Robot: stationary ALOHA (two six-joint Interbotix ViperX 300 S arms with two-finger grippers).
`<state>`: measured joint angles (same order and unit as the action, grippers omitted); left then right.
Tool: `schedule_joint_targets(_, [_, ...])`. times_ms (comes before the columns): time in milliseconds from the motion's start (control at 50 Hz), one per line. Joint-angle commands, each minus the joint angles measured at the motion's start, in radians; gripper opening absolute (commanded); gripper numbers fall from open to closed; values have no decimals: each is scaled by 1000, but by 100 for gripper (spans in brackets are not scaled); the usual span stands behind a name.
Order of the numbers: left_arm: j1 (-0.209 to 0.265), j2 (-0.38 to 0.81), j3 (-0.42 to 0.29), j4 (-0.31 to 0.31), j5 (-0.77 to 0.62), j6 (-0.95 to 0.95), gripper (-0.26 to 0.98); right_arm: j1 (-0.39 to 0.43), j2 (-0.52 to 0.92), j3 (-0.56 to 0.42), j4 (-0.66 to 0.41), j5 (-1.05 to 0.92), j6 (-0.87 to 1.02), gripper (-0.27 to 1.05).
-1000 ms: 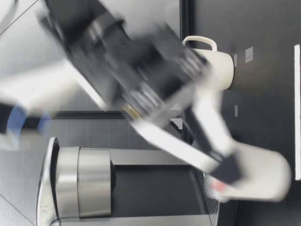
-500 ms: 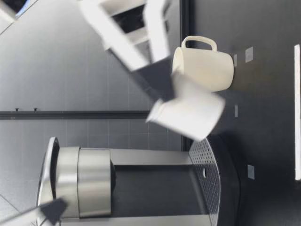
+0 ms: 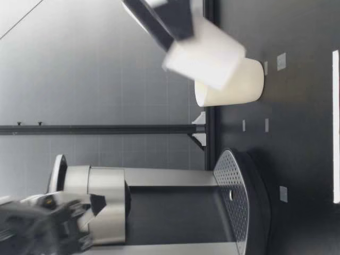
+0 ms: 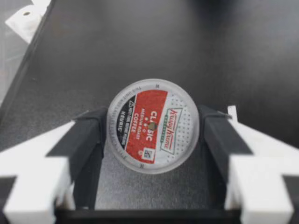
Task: Place the coffee capsule inside the capsule container, then place the cup onto the center of the cup tray.
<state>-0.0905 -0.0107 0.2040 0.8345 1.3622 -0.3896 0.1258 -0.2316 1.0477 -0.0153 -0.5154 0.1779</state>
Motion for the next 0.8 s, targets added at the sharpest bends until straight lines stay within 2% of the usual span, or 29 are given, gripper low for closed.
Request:
schedule_joint_targets(0, [-23, 17, -17, 117, 60, -29, 4, -6, -44, 8, 2, -11, 2, 53])
schedule_joint_targets(160, [-72, 92, -14, 328, 137, -87, 4, -6, -51, 34, 2, -14, 2, 53])
schedule_joint_targets(280, [-80, 126, -6, 430, 163, -121, 4, -6, -43, 35, 2, -17, 0, 53])
schedule_joint_targets(500, [-80, 144, 52, 541, 164, -183, 4, -6, -48, 49, 2, -15, -2, 53])
schedule_joint_targets(780, [-80, 147, 144, 634, 163, -199, 4, -6, -51, 51, 2, -17, -2, 53])
